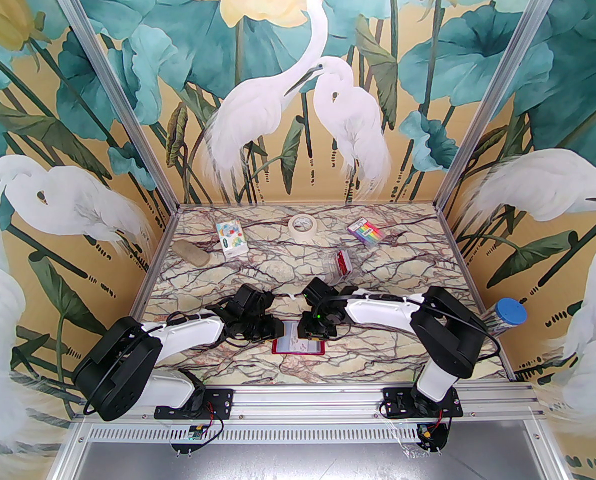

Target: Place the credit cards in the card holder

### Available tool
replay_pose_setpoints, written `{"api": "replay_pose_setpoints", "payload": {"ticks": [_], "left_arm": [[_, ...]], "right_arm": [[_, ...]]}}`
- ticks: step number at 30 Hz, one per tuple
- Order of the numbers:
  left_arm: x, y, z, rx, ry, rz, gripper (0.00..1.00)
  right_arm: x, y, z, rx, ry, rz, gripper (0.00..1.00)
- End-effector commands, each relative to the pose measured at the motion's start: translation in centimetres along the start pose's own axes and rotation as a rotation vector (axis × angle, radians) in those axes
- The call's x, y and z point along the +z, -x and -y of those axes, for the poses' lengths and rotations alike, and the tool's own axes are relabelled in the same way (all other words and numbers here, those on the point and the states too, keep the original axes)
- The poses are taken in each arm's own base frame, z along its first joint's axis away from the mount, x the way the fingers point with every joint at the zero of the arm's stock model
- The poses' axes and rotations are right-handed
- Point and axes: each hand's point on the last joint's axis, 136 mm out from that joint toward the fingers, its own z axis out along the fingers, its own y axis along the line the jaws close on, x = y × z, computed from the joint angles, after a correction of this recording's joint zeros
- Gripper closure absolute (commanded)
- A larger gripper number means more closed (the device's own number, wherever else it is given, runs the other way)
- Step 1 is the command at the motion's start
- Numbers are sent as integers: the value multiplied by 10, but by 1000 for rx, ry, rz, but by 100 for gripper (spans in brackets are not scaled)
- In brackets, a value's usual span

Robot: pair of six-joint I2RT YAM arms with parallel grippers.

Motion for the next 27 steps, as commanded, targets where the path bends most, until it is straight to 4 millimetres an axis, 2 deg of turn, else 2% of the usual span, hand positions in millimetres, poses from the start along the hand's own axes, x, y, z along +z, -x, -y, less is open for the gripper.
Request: {"api": "replay_pose_setpoints", "payload": {"ticks": [1,12,16,27], "left_arm": [[9,-15,-34,-25,126,-38,72],[6,-14,-34,-25,128,-31,72],[4,-14,-33,-23,131,-26,72],[4,-14,-34,-23,138,-27,72]], "right_arm": [[2,4,2,-26,-41,13,70],[-12,12,5,-38,-115,67,65],[-15,16,1,-33,-111,82,64],[-1,20,-1,0,-136,63,65]]}}
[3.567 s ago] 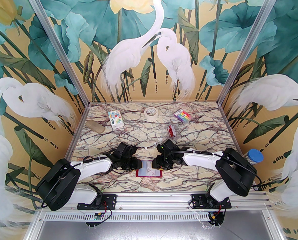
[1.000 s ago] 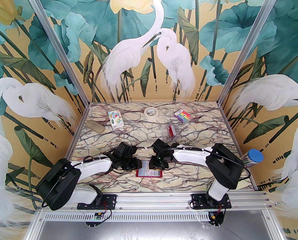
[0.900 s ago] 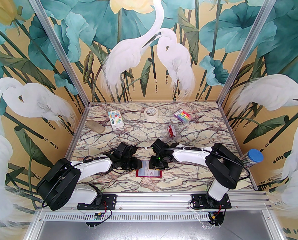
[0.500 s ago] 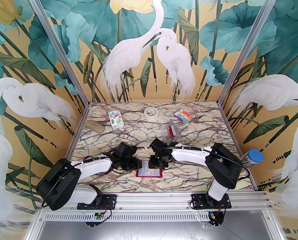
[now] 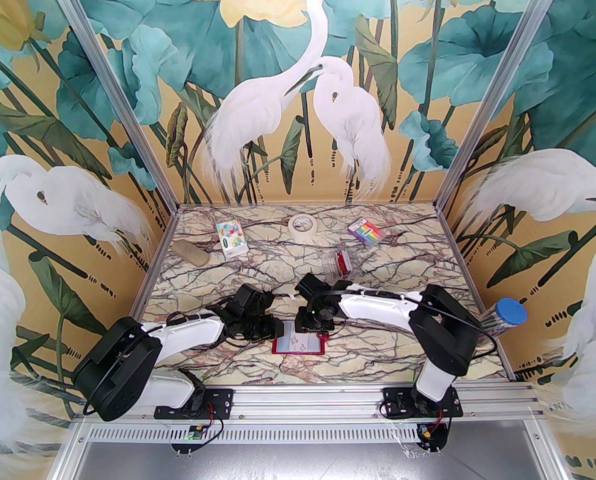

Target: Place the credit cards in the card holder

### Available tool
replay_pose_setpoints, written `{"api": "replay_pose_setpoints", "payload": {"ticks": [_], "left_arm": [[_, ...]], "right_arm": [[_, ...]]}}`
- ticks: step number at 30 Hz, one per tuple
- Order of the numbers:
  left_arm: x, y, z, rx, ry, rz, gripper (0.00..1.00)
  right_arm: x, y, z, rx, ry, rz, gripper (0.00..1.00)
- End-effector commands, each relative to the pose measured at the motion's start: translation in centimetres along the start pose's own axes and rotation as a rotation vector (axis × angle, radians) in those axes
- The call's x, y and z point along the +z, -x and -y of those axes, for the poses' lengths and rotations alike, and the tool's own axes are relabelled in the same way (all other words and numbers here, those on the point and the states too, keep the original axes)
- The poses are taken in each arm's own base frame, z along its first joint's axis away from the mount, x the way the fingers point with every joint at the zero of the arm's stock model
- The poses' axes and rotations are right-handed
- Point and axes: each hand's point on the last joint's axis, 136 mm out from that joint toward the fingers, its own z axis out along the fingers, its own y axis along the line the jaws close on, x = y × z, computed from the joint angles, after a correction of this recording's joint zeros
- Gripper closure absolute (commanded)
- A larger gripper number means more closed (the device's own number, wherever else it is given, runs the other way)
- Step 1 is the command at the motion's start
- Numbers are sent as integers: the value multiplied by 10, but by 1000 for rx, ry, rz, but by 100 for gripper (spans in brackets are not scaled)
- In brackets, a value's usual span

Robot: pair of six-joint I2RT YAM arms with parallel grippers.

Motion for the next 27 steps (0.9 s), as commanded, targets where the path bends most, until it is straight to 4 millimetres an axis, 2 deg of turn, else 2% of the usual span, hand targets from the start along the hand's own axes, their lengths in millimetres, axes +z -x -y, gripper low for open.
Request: {"api": "replay_pose_setpoints", "payload": {"ticks": [1,11,18,27], "left_arm": [[5,-14,-34,-23,137,-27,72],[6,-14,-34,-22,137,-30,72],[6,-14,-34,-22,137,-31,72],[6,-14,-34,-21,136,-33,72]], "right_arm": [[5,1,3,24,-37,0,65],[3,0,8,31,-78,9,65],[3,1,-5,8,-34,10,65],[11,1,-12,-3,-13,-6,65]]}}
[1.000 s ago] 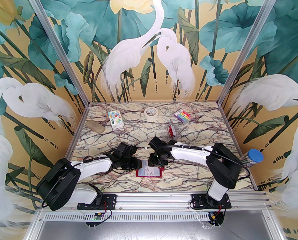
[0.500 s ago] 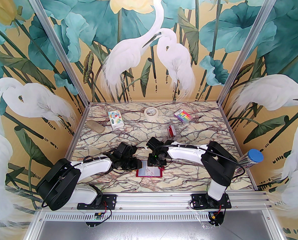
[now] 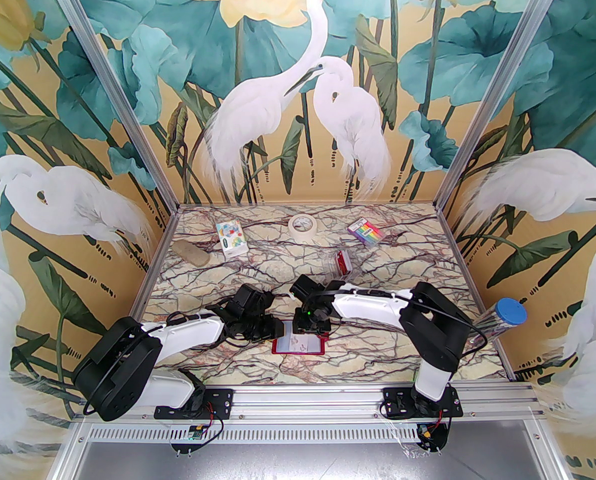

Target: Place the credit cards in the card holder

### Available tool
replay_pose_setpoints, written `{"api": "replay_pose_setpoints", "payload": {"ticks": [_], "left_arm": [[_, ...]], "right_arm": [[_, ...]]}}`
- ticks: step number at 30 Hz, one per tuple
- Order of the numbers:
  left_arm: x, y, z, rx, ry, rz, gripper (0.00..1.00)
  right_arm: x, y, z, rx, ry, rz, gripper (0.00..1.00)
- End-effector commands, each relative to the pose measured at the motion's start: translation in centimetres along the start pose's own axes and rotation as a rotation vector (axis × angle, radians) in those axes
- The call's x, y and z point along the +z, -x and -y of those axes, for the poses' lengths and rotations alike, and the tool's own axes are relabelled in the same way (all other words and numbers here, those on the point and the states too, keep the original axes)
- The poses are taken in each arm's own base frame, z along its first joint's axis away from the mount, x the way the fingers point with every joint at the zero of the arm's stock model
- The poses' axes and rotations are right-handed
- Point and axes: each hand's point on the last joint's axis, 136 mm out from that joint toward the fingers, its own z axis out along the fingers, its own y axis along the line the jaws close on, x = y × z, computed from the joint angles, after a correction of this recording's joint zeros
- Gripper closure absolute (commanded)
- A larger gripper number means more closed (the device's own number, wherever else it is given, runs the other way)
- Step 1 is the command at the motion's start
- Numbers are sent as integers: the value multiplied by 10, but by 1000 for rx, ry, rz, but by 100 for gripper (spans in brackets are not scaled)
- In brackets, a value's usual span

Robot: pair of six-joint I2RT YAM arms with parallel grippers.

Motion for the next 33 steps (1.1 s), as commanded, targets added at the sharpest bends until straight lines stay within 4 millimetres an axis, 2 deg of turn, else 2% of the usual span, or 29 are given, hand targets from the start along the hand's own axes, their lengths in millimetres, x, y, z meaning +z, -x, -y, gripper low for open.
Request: {"api": "replay_pose_setpoints", "payload": {"ticks": [1,9,16,21,33], "left_arm": [[6,-14,-34,-25,136,-33,72],[6,-14,-34,-24,135,-33,72],[6,-14,-34,-25,136,-34,72],[6,-14,-35,-26,137,-32,72],[7,-15,-35,-27,136,-34,72]], "right_arm": [[5,1,-9,-9,12,-5,66],[-10,8,-24,-51,50,36,65],[-20,5,-10,-38,0,61,64],[-17,0,0,-25,-34,44,64],[0,-5,7,-5,-54,7,64]]}}
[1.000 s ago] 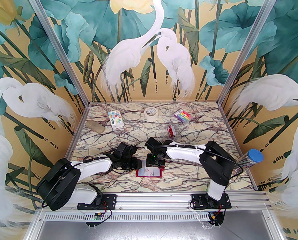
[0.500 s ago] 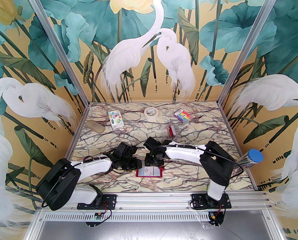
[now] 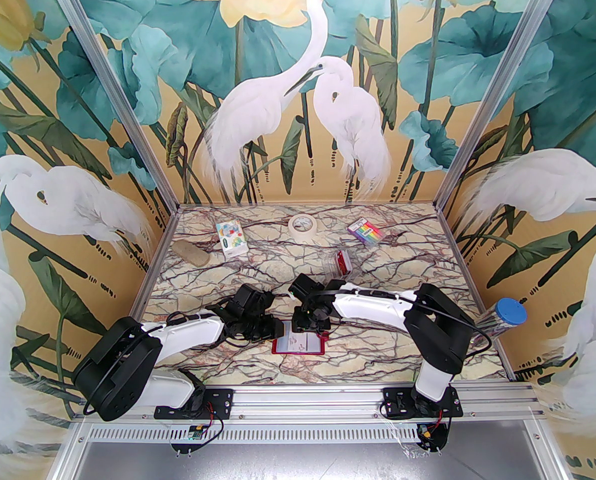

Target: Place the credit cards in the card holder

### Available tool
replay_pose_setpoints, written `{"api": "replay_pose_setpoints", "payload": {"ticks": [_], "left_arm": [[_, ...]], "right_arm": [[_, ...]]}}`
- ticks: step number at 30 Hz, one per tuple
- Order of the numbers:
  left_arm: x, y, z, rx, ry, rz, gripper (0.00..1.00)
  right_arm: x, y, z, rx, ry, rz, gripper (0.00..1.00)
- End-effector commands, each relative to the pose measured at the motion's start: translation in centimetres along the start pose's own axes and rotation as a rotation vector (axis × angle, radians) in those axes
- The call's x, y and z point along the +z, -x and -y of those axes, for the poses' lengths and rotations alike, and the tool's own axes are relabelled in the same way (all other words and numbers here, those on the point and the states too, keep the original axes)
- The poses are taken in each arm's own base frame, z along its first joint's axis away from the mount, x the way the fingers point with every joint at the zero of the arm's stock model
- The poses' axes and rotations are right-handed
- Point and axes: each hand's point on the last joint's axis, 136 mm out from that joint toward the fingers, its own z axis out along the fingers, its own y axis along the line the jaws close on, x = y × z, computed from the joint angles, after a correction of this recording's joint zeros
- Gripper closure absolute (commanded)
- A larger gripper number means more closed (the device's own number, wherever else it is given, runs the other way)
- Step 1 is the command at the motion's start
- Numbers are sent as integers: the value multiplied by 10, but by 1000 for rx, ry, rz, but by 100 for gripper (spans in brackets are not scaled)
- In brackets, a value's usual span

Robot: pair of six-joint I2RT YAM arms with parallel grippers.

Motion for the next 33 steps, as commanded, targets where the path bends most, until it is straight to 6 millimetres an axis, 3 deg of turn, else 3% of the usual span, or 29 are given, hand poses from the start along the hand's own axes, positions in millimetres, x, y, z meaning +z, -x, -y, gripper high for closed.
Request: {"api": "replay_pose_setpoints", "payload": {"ticks": [1,16,33], "left_arm": [[7,-15,-35,-28,135,-33,72],[7,-15,-35,-27,136,-34,72],[7,-15,-35,-27,136,-34,72]], "right_arm": [[10,-7,9,10,-40,-25,64],[16,-10,14,16,-66,-36,64],[25,-9,-12,-2,5,-50,63]]}}
